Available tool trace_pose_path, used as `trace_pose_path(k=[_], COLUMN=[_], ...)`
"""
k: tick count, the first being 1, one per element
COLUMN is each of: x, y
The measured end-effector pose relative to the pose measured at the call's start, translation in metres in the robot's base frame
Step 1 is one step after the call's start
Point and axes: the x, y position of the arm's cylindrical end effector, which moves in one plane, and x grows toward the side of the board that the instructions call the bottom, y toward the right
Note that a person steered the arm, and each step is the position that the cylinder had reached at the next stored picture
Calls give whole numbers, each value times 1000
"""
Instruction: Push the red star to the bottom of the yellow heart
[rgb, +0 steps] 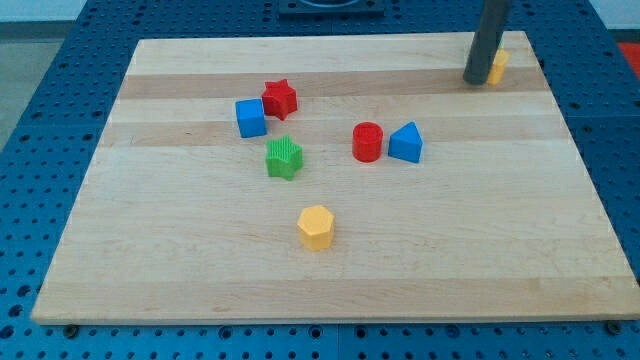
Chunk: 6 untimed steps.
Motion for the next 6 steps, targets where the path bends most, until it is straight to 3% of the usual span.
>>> trace_pose_path(k=[2, 5, 6], x=[0, 24, 24], y=[1, -101, -102])
